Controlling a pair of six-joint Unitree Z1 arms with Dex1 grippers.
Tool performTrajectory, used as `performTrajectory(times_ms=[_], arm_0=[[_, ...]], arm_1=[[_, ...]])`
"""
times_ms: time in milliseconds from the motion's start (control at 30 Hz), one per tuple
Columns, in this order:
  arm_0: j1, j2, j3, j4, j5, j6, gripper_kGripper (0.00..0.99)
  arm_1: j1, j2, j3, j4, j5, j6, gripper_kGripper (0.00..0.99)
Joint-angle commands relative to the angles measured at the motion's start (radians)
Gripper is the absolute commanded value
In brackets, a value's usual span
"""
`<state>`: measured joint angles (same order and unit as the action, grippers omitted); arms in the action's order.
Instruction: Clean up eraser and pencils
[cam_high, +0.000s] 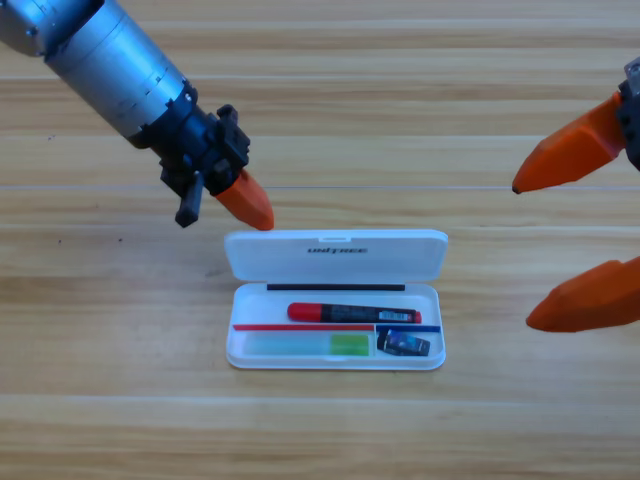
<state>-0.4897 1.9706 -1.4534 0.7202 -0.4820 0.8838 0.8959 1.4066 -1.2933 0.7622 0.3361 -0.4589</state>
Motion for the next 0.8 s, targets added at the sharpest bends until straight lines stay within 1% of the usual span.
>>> performTrajectory(times_ms=[33, 167, 400, 567, 800], arm_0=[[-0.02, -0.013, 0.034, 0.007, 0.008, -0.003, 0.0], [-0.024, -0.019, 0.048, 0.002, 0.009, -0.003, 0.0], [-0.032, -0.022, 0.102, -0.047, 0.013, 0.0, 0.0], [-0.033, -0.024, 0.114, -0.059, 0.013, 0.0, 0.0], [-0.046, -0.033, 0.165, -0.099, 0.017, 0.0, 0.0]], arm_1=[[-0.023, 0.029, 0.017, -0.027, 0.021, 0.011, 0.988], [-0.023, 0.035, 0.015, -0.027, 0.034, 0.011, 0.988], [-0.023, 0.046, 0.015, -0.027, 0.041, 0.011, 0.988], [-0.023, 0.051, 0.015, -0.027, 0.046, 0.011, 0.988], [-0.023, 0.052, 0.015, -0.027, 0.052, 0.011, 0.988]])
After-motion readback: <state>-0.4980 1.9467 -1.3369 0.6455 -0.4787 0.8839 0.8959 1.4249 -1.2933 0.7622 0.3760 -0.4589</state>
